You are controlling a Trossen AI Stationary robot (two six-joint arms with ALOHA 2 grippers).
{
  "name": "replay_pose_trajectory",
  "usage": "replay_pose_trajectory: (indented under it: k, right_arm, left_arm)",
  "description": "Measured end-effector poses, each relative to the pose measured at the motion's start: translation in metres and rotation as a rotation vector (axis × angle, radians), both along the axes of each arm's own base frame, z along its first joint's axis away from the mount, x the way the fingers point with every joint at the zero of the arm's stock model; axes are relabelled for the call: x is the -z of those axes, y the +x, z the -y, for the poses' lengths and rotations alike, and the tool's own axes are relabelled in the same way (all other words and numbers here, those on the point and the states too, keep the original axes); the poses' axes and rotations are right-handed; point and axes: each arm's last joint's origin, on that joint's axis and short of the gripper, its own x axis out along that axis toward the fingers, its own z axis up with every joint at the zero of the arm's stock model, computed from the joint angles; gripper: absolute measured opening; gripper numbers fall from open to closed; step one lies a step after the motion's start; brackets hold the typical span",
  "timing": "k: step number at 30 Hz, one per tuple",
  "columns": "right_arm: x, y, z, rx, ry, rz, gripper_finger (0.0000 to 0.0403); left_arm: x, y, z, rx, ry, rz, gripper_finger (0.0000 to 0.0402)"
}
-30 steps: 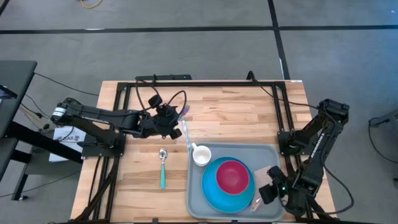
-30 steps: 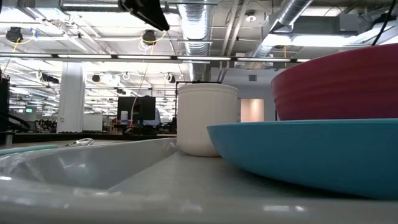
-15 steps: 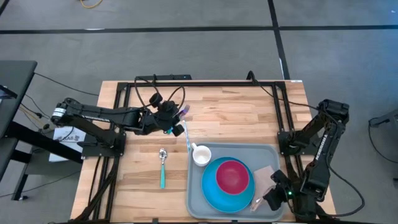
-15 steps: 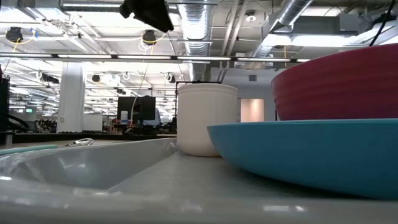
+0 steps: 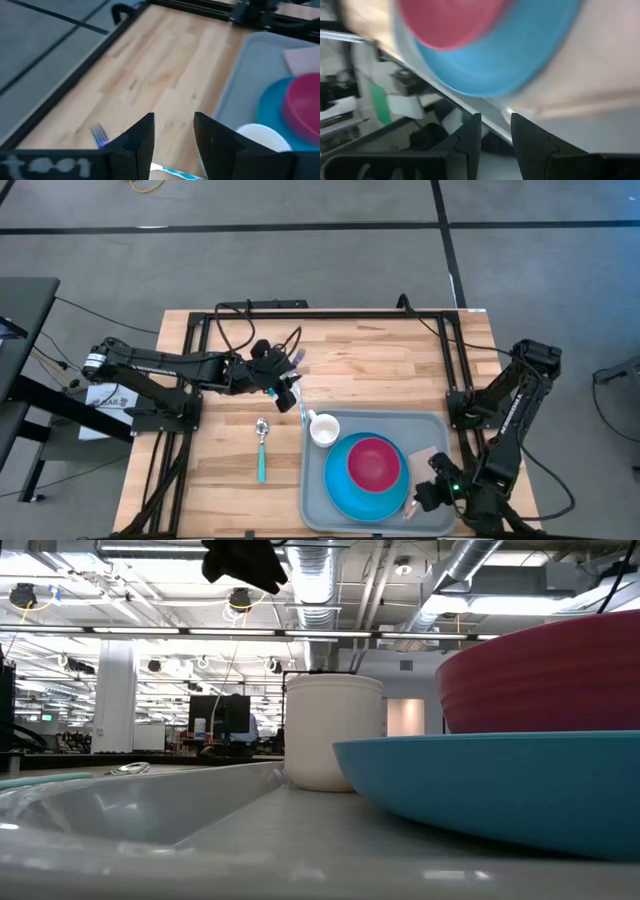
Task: Set up tray
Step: Put the brown napkin on the gray tray
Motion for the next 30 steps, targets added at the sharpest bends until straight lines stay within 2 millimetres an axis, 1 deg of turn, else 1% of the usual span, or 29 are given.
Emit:
replay_pose_trajectory:
  k: [2,4,8,10,12,13,16,20,22,25,30]
  right_arm:
    - [0.001,0.0,0.001,-0.003,0.018,-0.053,0.0098]
    - [0.002,0.0,0.003,0.0,0.008,-0.072,0.0098]
    - [0.0,0.006,0.002,0.015,0.046,-0.054,0.0098]
    - [-0.001,0.005,-0.001,0.004,0.064,-0.046,0.0098]
    - [-0.001,0.003,-0.002,-0.036,0.037,-0.031,0.0098]
    - [-0.001,0.001,-0.001,-0.019,0.036,-0.037,0.0098]
    - [0.006,-0.003,-0.002,0.12,0.085,-0.12,0.0098]
    - [0.014,-0.003,-0.006,0.165,0.133,-0.218,0.0098]
    - [0.02,-0.004,-0.006,0.18,0.113,-0.263,0.0098]
    - [0.022,-0.007,-0.001,0.199,0.064,-0.297,0.0098]
    - [0.023,-0.008,0.007,0.24,-0.033,-0.261,0.0098]
  left_arm:
    - [0.0,0.0,0.001,0.02,-0.017,-0.002,0.0127]
    - [0.0,0.0,0.001,0.037,-0.032,-0.003,0.0127]
    - [0.0,0.0,0.002,0.044,-0.039,-0.003,0.0127]
    - [0.0,0.0,0.002,0.044,-0.039,-0.004,0.0127]
    - [0.001,0.0,0.002,0.044,-0.039,-0.004,0.0127]
    - [0.001,0.0,0.002,0.044,-0.039,-0.004,0.0127]
    - [0.001,0.0,0.002,0.044,-0.039,-0.004,0.0127]
    - [0.001,0.0,0.002,0.044,-0.039,-0.005,0.0127]
    - [0.001,0.0,0.002,0.043,-0.039,-0.006,0.0127]
    - [0.001,0.0,0.002,0.043,-0.039,-0.006,0.0127]
    - [0.001,0.0,0.002,0.046,-0.041,-0.006,0.0127]
